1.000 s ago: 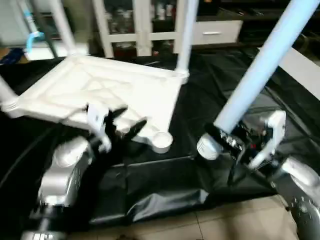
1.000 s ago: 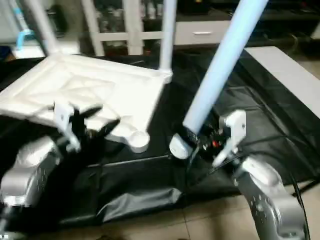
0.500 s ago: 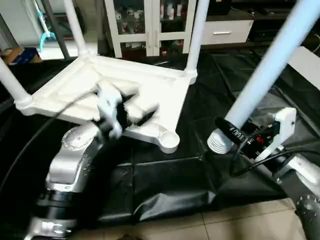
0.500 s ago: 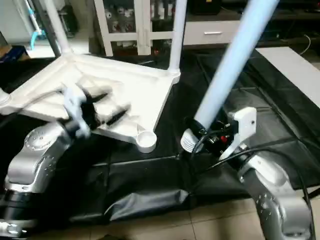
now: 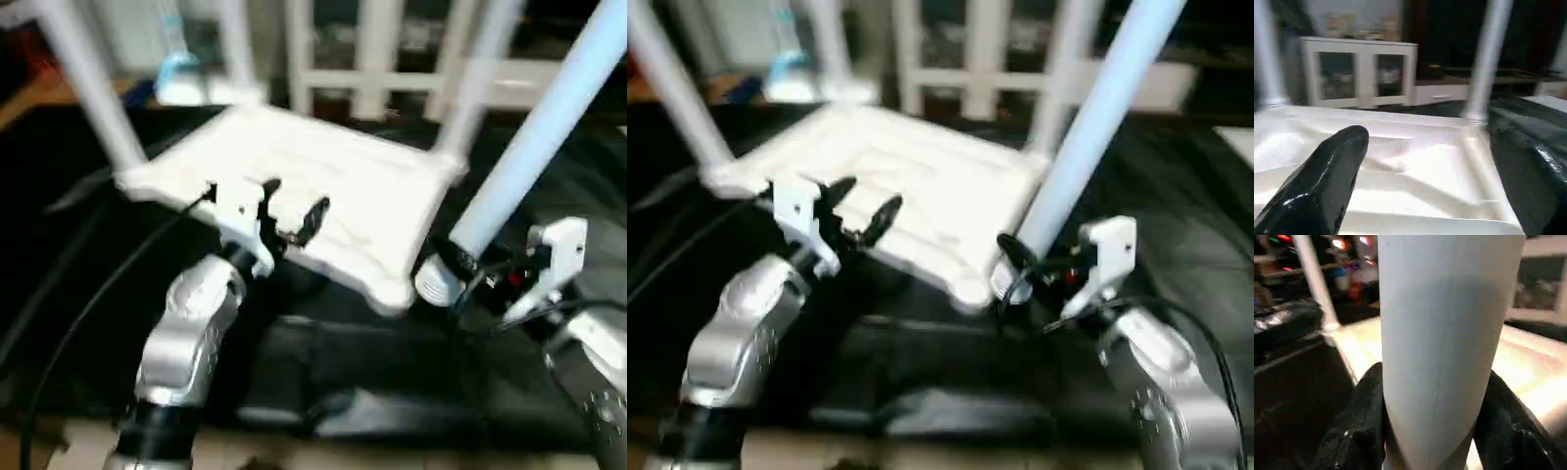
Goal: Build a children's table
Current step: Move to table
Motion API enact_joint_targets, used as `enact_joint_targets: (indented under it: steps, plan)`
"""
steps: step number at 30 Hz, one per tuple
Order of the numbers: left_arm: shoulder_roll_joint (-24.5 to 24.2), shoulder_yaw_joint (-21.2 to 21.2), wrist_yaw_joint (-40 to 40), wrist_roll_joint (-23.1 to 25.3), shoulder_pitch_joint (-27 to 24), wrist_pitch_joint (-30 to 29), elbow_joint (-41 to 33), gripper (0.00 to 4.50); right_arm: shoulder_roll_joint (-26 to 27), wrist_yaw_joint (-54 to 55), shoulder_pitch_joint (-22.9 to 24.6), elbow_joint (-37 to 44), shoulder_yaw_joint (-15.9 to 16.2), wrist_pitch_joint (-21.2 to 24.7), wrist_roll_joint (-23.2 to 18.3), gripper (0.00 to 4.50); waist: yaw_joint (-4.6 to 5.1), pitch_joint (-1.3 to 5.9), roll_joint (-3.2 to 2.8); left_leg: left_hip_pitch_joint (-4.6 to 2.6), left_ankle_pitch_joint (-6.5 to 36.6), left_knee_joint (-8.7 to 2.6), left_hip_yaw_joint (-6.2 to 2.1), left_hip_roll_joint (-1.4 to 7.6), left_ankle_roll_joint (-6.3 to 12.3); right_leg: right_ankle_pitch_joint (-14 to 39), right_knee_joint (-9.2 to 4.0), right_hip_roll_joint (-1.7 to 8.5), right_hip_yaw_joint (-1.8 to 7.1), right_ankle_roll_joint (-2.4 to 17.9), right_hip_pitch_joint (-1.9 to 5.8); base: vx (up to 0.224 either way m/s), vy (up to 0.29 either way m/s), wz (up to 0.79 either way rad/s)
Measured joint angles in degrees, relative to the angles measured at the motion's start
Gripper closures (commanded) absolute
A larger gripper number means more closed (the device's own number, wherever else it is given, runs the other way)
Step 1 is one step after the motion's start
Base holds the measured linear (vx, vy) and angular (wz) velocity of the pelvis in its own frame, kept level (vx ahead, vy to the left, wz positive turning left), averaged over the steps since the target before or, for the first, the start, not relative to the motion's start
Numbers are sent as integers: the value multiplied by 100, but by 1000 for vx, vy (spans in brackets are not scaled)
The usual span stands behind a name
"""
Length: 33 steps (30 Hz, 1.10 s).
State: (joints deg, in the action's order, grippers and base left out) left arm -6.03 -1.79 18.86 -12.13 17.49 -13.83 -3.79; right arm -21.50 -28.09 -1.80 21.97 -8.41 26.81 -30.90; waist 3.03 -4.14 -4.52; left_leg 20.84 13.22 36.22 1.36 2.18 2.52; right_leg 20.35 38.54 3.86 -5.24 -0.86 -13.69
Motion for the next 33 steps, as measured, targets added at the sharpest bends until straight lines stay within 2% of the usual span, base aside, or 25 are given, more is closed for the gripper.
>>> enact_joint_targets:
  steps: [1, 2, 3, 4, 5, 6, 7, 8, 9, 10, 11, 12, 13, 14, 15, 16, 18, 19, 20, 22, 23, 25, 28, 31, 33]
  plan:
    - [-3, 36, -20, 6, -2, 0, -2, 8, 0, -1, 5, 1, -10, -7, -4, 265, 73, 2, 6, -86, 28, -3, -82, -106, 35, 1, 215, -98, 98, -6, -106, 165, 10, 37]
    - [5, 31, -31, 7, 9, 2, -18, 8, -2, 0, 7, 3, -27, -12, -4, 265, 152, 12, 27, -161, 52, -14, -118, -201, 60, 0, 309, -185, 196, -8, -241, 165, 10, 37]
    - [45, -13, -25, 15, 11, 2, -56, 8, 1, 8, 14, 2, -69, -14, -21, 265, 183, 13, 120, -266, 114, -46, 36, -241, 50, -41, 248, -216, 336, -52, -446, 162, -41, 26]
    - [73, -67, 0, 7, 6, 1, -89, 8, 1, 13, 27, 0, -108, -15, -25, 265, 195, 14, 197, -326, 176, -50, 122, -304, 5, -111, 20, -203, 447, -52, -516, 163, -93, 20]
    - [120, -164, 64, -2, -28, -41, -110, 8, -29, 25, 89, -18, -174, -22, -19, 265, 182, -2, 346, -368, 220, -47, 280, -309, 21, -417, 34, -150, 585, 24, -514, 163, -93, 20]
    - [188, -333, 126, -16, -54, -91, -131, 8, -79, 43, 129, -41, -257, -25, -6, 265, 114, 21, 322, -340, 375, 138, 352, -234, 288, -361, 17, -173, 622, 32, -494, 182, -107, 16]
    - [185, -467, 219, -48, -91, -101, -158, 8, -86, 76, 117, -74, -283, -27, 4, 265, 75, 43, 301, -210, 427, 370, 319, -168, 388, -363, 5, -187, 649, 31, -488, 198, -88, -2]
    - [87, -582, 416, -70, -136, -90, -160, 8, -80, 90, 123, -79, -291, -42, 7, 265, 19, 62, 314, -66, 339, 479, 290, -83, 315, -362, 19, -195, 710, 38, -499, 198, -88, -2]
    - [-17, -605, 596, -114, -164, -76, -159, 8, -83, 91, 121, -77, -295, -73, 7, 265, -38, 80, 286, 34, 96, 340, 296, 15, 175, -356, 45, -240, 719, 35, -528, 103, -73, -11]
    - [-134, -611, 780, -159, -187, -32, -144, 8, -86, 90, 135, -78, -310, -80, 8, 265, -122, 107, 225, 120, -136, 98, 284, 162, 27, -350, 61, -317, 684, 39, -556, -47, -49, -22]
    - [-314, -623, 997, -174, -194, 24, -128, 8, -87, 84, 162, -78, -314, -82, 8, 265, -223, 140, 126, 194, -194, -23, 269, 262, -163, -348, 52, -376, 594, 42, -563, -47, -49, -22]
    - [-605, -642, 1268, -161, -202, 96, -73, 8, -99, 52, 200, -73, -286, -81, 5, 265, -312, 147, 110, 244, -172, 27, 254, 364, -317, -348, 43, -413, 527, 42, -566, 0, 0, 0]
    - [-761, -642, 1411, -138, -210, 145, -12, 8, -117, 20, 209, -69, -282, -81, 3, 265, -338, 150, 112, 278, -158, 64, 221, 398, -367, -353, 60, -382, 484, 26, -616, 11, 53, -2]
    - [-980, -652, 1698, -141, -239, 156, 87, 8, -138, -37, 213, -58, -265, -68, -13, 265, -349, 149, 116, 303, -147, 106, 214, 372, -347, -343, 57, -321, 457, 8, -666, 11, 53, -2]
    - [-1161, -686, 1980, -174, -245, 137, 137, 8, -178, -95, 236, -39, -259, -56, -50, 265, -356, 148, 124, 317, -143, 129, 231, 329, -333, -328, 46, -249, 456, -11, -676, -55, 95, 7]
    - [-1334, -740, 2328, -213, -227, 96, 172, 8, -249, -178, 289, -15, -265, -32, -95, 265, -389, 147, 122, 326, -138, 140, 277, 323, -290, -341, 52, -210, 452, -30, -673, -87, 114, 4]
    - [-1523, -874, 2920, -325, -92, 6, 257, 8, -429, -352, 429, -6, -288, 38, -135, 265, -440, 140, 122, 310, -146, 117, 399, 333, -223, -362, 23, -138, 428, -6, -634, -88, 107, 2]
    - [-1710, -1026, 3299, -354, 85, -19, 374, 8, -553, -504, 500, -6, -302, 72, -198, 265, -479, 127, 119, 288, -153, 107, 493, 358, -222, -380, 19, -100, 423, 8, -619, -101, 84, 5]
    - [-1873, -1156, 3594, -298, 323, 35, 622, 8, -669, -679, 558, -4, -309, 80, -265, 265, -474, 108, 131, 234, -154, 81, 594, 369, -218, -399, 17, -48, 426, 20, -598, -101, 84, 5]
    - [-1980, -1236, 3829, -116, 624, 264, 1053, 8, -751, -905, 609, 16, -314, 106, -345, 265, -470, 99, 126, 180, -152, 57, 667, 371, -218, -405, -26, -13, 438, 31, -581, -115, 83, -1]
    - [-1930, -1293, 3869, 20, 825, 479, 1364, 8, -816, -1040, 646, 42, -309, 133, -391, 265, -480, 92, 126, 139, -151, 32, 705, 368, -220, -390, -70, 24, 431, 4, -543, -114, 86, -2]
    - [-1760, -1413, 3877, 238, 1129, 810, 1800, 8, -887, -1208, 651, 77, -289, 143, -462, 265, -473, 93, 125, 114, -150, 1, 741, 366, -221, -386, -152, 53, 425, -2, -510, -78, 93, -7]
    - [-1499, -1652, 3946, 499, 1489, 1160, 2336, 8, -922, -1323, 650, 168, -274, 142, -497, 265, -433, 95, 123, 125, -150, -15, 754, 360, -221, -397, -262, 73, 424, 11, -510, -58, 100, -17]
    - [-1214, -1644, 3625, 568, 1700, 1248, 2837, 8, -929, -1226, 645, 179, -274, 132, -480, 265, -307, 97, 117, 129, -150, -22, 769, 322, -221, -453, -338, 146, 384, 37, -518, -41, 89, -17]
    - [-1019, -1451, 3244, 520, 1705, 1293, 3008, 8, -850, -1035, 639, 184, -276, 113, -409, 265, -238, 91, 70, 128, -150, -20, 770, 315, -220, -453, -376, 175, 358, 38, -519, -30, 74, -15]
